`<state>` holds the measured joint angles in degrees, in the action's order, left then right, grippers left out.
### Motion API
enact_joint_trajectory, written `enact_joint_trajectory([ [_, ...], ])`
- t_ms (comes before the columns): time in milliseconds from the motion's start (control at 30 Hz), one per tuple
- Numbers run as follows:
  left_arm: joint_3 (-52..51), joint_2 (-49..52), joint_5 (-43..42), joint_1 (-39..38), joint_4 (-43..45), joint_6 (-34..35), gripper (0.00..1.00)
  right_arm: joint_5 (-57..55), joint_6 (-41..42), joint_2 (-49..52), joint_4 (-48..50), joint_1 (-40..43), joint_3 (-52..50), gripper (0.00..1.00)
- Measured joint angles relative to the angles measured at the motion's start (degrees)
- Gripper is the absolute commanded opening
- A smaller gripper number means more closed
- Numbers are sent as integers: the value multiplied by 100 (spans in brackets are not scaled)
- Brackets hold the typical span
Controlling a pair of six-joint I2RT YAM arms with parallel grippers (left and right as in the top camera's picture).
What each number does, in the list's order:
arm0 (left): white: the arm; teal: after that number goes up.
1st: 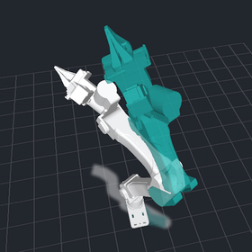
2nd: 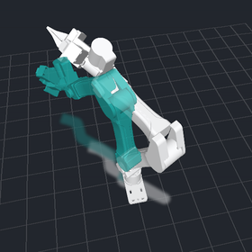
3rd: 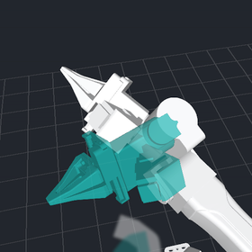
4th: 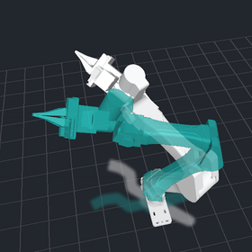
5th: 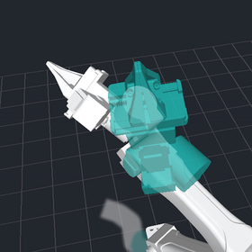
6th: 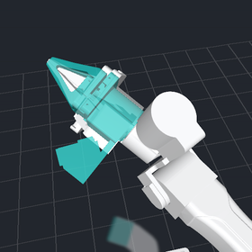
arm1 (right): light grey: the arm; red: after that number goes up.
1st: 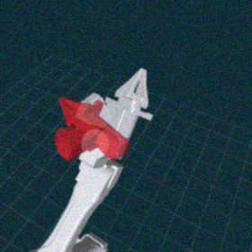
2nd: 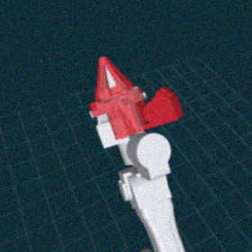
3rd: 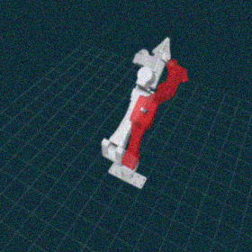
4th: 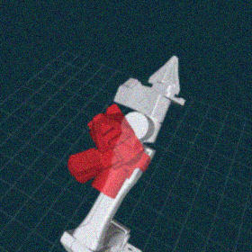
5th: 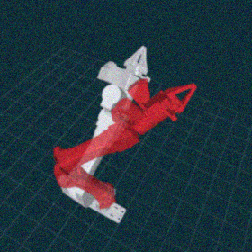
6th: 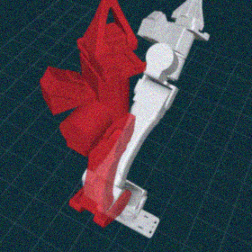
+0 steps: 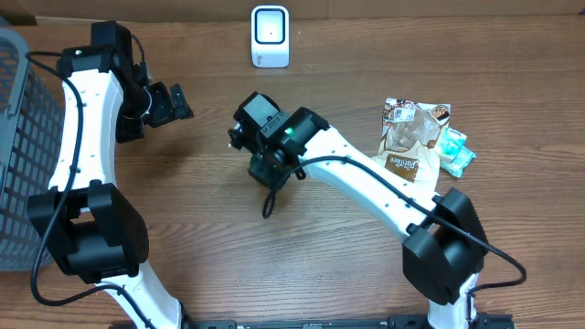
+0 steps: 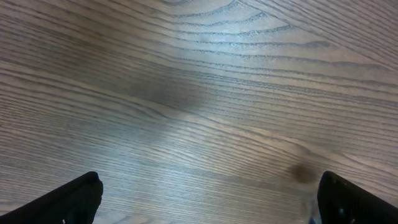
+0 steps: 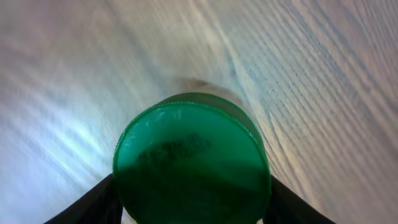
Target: Scan the item barcode
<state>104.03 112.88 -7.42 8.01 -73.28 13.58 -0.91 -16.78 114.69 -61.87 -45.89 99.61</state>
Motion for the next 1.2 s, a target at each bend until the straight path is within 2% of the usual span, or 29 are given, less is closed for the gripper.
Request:
enact_joint_trajectory([
  [100, 0, 0, 2, 0, 0, 0, 99, 192, -765, -85, -234, 11, 4, 53],
  [200, 0, 0, 2, 0, 0, 0, 100, 841, -1545, -85, -393, 76, 4, 53],
  [367, 0, 0, 0, 0, 0, 0, 100, 1926, -2461, -85, -448, 323, -9, 62],
  [500, 0, 0, 2, 0, 0, 0, 99, 2352, -2938, -98, -282, 501, -275, 67],
  [800, 0, 0, 2, 0, 0, 0, 100, 2297, -3200, -98, 225, 531, -1043, 69],
  [1200, 0, 0, 2, 0, 0, 0, 99, 2127, -3051, -98, 533, 529, -1084, 76],
])
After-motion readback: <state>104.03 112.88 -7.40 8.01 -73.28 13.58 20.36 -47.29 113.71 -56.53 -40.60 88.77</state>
